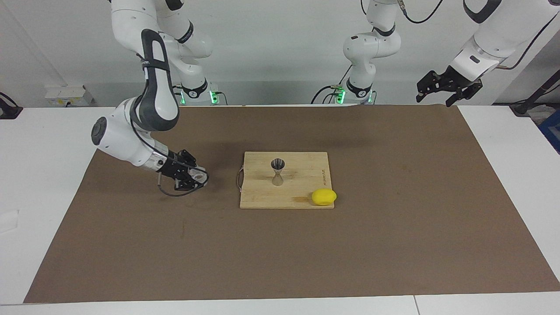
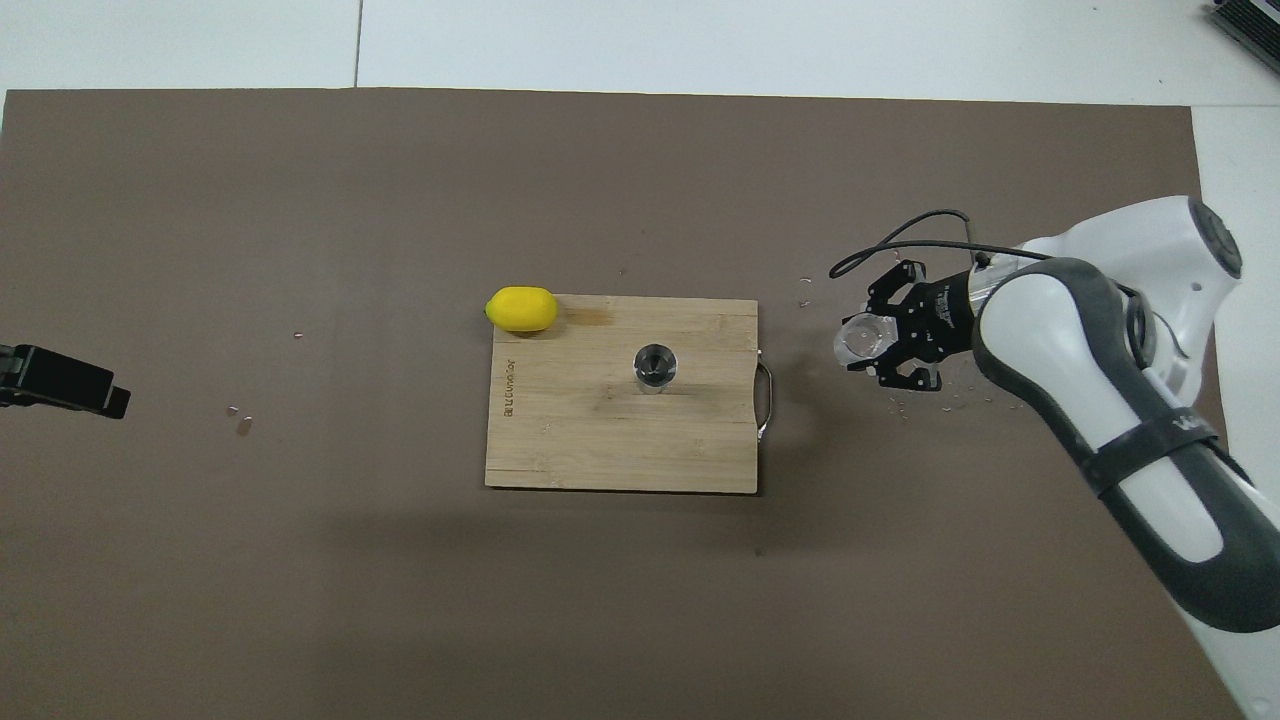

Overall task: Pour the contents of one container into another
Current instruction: 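Lift the clear glass with the right gripper over the dark cup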

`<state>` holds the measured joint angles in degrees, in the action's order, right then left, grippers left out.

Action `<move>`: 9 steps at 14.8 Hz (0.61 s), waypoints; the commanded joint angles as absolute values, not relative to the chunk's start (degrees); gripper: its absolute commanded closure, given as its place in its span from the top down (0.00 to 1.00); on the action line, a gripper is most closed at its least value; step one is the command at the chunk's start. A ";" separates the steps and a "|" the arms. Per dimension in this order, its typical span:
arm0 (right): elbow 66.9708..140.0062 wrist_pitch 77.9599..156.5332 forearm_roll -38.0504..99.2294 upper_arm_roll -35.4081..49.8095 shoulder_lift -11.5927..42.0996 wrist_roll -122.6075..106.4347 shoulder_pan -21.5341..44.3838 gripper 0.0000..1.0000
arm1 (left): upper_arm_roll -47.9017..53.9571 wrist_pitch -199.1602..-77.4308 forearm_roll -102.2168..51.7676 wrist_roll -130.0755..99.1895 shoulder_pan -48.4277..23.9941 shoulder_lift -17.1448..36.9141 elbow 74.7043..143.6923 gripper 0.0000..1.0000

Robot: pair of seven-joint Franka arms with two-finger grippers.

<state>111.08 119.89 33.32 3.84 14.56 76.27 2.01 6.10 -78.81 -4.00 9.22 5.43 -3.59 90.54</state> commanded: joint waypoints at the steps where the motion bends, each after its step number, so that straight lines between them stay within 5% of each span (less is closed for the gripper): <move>1: 112.15 123.56 34.98 3.69 13.10 81.37 5.61 0.30 | 5.98 -76.73 -2.11 7.21 2.39 -0.10 85.18 1.00; 9: 105.39 125.60 27.44 3.34 14.41 93.42 14.76 0.29 | 4.22 -76.91 -0.61 5.63 0.88 2.20 82.71 1.00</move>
<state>107.12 125.34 30.36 3.75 14.13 90.43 13.35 4.65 -78.72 -1.68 6.69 1.10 1.10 85.40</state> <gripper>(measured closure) 0.489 0.000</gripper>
